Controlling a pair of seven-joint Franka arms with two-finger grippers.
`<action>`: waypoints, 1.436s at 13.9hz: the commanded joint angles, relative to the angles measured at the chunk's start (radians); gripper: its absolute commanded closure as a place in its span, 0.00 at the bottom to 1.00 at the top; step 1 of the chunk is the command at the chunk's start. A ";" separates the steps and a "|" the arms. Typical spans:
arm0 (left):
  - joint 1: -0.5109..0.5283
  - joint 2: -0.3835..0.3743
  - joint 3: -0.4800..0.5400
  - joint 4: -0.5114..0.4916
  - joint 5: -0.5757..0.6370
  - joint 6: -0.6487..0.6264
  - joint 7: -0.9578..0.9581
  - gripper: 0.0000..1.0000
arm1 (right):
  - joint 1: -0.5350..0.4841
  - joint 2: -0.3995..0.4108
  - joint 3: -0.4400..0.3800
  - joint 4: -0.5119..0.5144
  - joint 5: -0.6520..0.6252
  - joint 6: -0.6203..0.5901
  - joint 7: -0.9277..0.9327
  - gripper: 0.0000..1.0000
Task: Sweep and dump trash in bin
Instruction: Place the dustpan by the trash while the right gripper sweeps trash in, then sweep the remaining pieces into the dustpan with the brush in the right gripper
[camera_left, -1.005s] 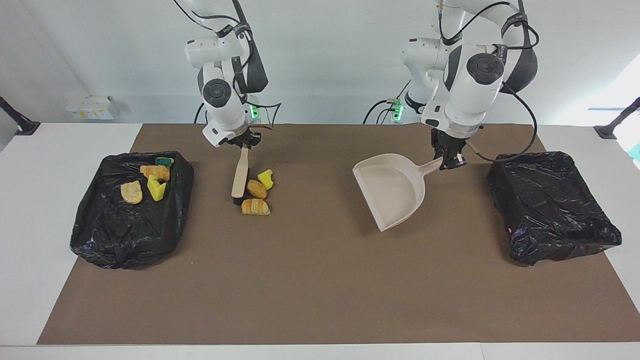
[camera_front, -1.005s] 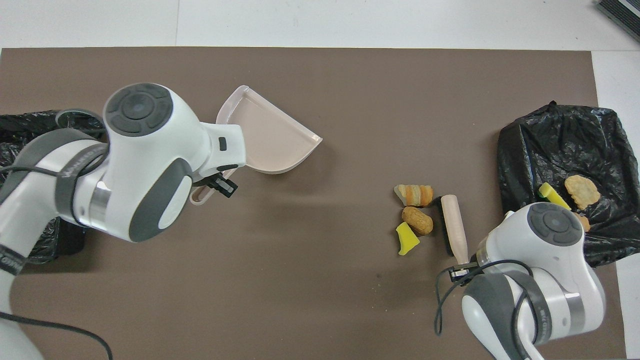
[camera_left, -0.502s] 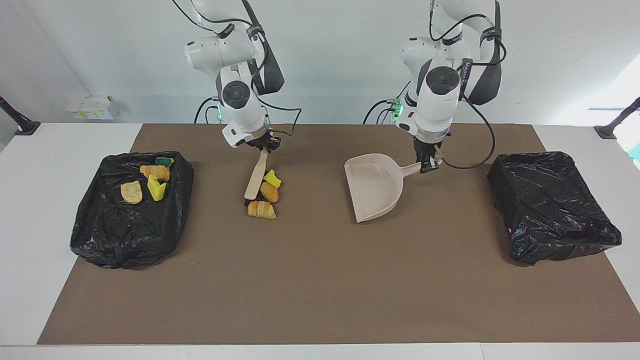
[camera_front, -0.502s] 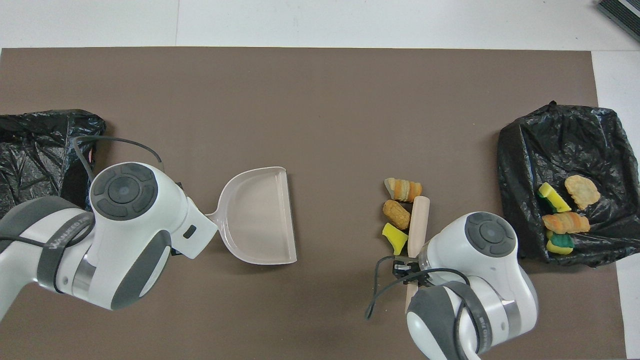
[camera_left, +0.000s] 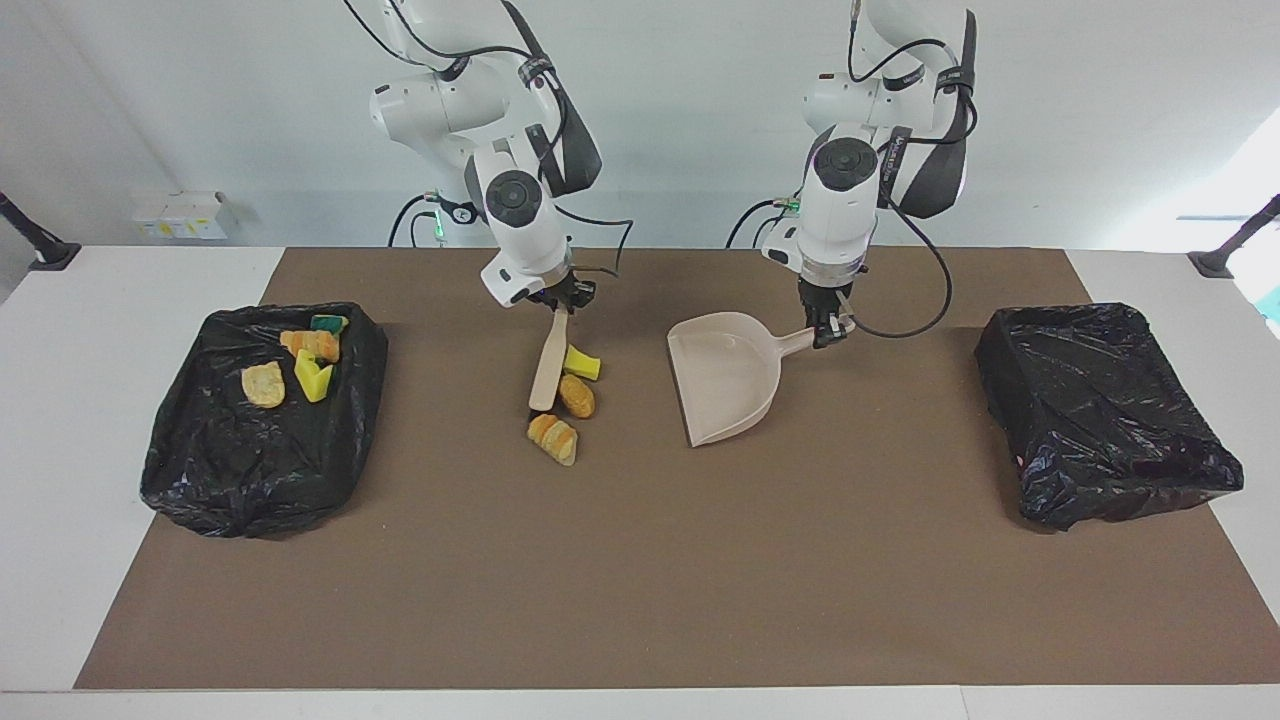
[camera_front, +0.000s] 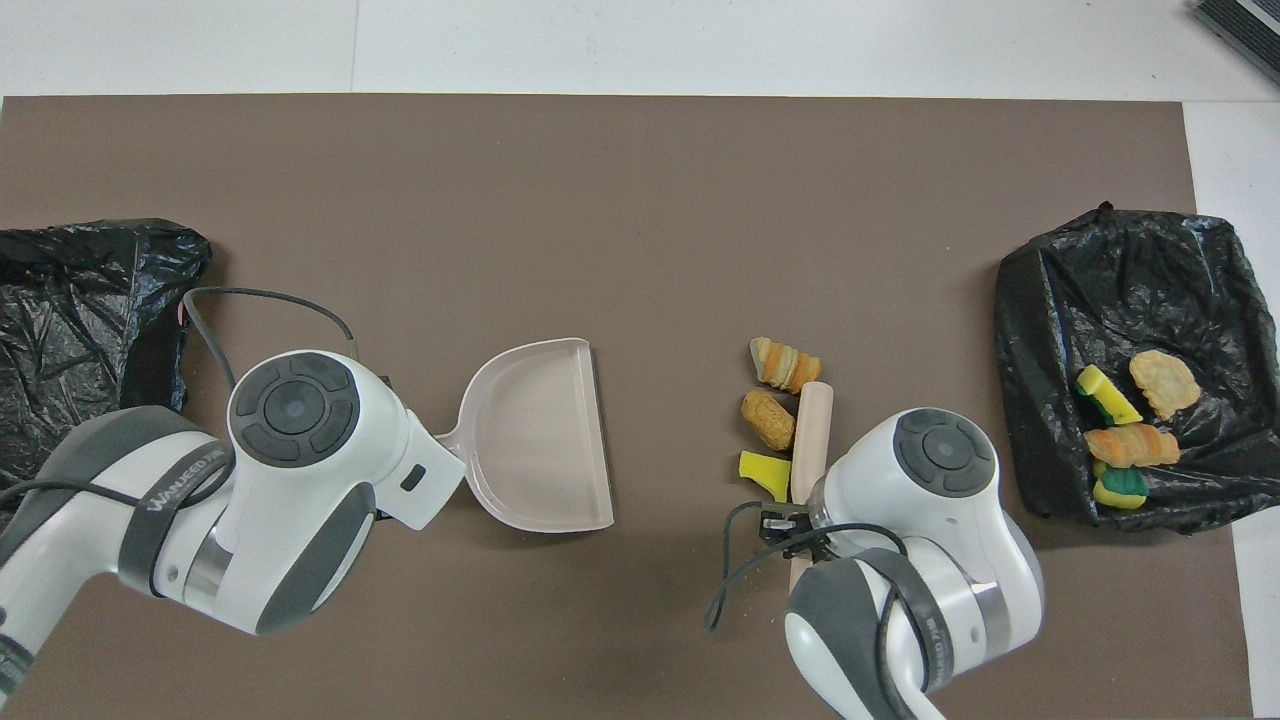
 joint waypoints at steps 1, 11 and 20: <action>-0.014 0.012 0.010 -0.023 -0.006 0.033 -0.076 1.00 | 0.070 0.087 0.002 0.063 0.064 0.058 -0.020 1.00; -0.022 0.023 0.010 -0.027 -0.006 0.044 -0.132 1.00 | 0.245 0.144 0.001 0.195 0.252 0.126 -0.061 1.00; -0.022 0.016 0.010 -0.046 -0.069 0.048 -0.336 1.00 | 0.001 0.053 -0.012 0.218 -0.114 -0.218 -0.055 1.00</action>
